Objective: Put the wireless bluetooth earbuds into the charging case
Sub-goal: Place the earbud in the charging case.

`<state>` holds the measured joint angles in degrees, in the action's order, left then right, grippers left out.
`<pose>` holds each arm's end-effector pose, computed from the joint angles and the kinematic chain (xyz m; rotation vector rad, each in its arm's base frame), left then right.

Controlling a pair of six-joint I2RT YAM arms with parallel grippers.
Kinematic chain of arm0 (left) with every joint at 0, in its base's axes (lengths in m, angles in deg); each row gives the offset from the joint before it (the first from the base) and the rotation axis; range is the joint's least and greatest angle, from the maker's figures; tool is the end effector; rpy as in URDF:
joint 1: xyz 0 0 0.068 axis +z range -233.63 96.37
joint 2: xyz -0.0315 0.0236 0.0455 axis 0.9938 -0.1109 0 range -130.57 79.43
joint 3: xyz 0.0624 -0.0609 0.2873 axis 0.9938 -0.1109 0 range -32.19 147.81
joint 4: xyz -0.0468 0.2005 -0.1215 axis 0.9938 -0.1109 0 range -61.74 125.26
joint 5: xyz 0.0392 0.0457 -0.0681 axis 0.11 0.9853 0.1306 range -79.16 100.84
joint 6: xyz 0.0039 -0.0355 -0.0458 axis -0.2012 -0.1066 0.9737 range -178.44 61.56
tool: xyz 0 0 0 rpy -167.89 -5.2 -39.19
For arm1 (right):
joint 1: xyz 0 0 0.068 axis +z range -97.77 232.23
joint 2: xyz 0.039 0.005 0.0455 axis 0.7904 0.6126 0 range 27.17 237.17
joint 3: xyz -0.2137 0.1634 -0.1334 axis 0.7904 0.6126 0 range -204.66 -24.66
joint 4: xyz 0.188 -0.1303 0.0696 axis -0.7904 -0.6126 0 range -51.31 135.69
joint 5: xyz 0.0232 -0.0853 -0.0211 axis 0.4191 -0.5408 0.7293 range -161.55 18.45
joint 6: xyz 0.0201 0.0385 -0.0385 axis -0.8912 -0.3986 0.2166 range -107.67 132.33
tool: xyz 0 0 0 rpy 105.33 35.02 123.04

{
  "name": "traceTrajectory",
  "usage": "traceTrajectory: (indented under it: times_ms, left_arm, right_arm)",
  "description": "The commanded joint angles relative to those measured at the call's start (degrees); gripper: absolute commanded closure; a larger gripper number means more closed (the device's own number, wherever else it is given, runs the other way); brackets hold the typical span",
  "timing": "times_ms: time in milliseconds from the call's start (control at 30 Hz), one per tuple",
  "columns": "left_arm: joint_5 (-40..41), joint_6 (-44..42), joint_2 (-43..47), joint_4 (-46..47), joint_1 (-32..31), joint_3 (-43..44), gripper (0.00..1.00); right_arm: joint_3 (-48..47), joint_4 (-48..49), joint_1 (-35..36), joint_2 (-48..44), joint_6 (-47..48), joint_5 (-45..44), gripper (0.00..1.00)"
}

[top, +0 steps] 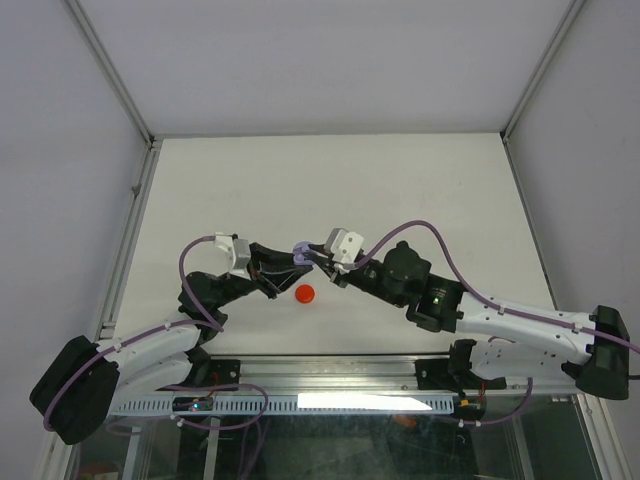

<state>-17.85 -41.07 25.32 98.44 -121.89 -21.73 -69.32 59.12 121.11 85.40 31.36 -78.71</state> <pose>0.1087 -0.1111 0.2780 0.6870 1.1733 -1.1337 0.0806 0.1943 0.3682 -1.0388 1.2212 0.5821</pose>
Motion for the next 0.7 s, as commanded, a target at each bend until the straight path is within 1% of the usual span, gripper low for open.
traceTrajectory:
  times_ms: [0,400,600,667]
  left_arm:
    - [-0.77,1.52,0.85,4.81,-0.32,1.49,0.9]
    - [2.76,7.33,-0.28,7.4,-0.24,0.86,0.91]
    - [3.54,8.53,-0.67,8.6,-0.24,0.55,0.91]
    - [3.38,8.56,-0.65,9.21,-0.32,0.45,0.91]
  right_arm:
    - [0.37,4.64,0.55,-0.09,1.37,-1.05,0.94]
    - [1.16,4.12,0.74,-1.62,-0.18,1.24,0.93]
    - [1.91,4.32,0.8,-1.44,-0.8,2.88,0.91]
    - [1.95,4.29,0.72,-1.02,-1.34,3.18,0.87]
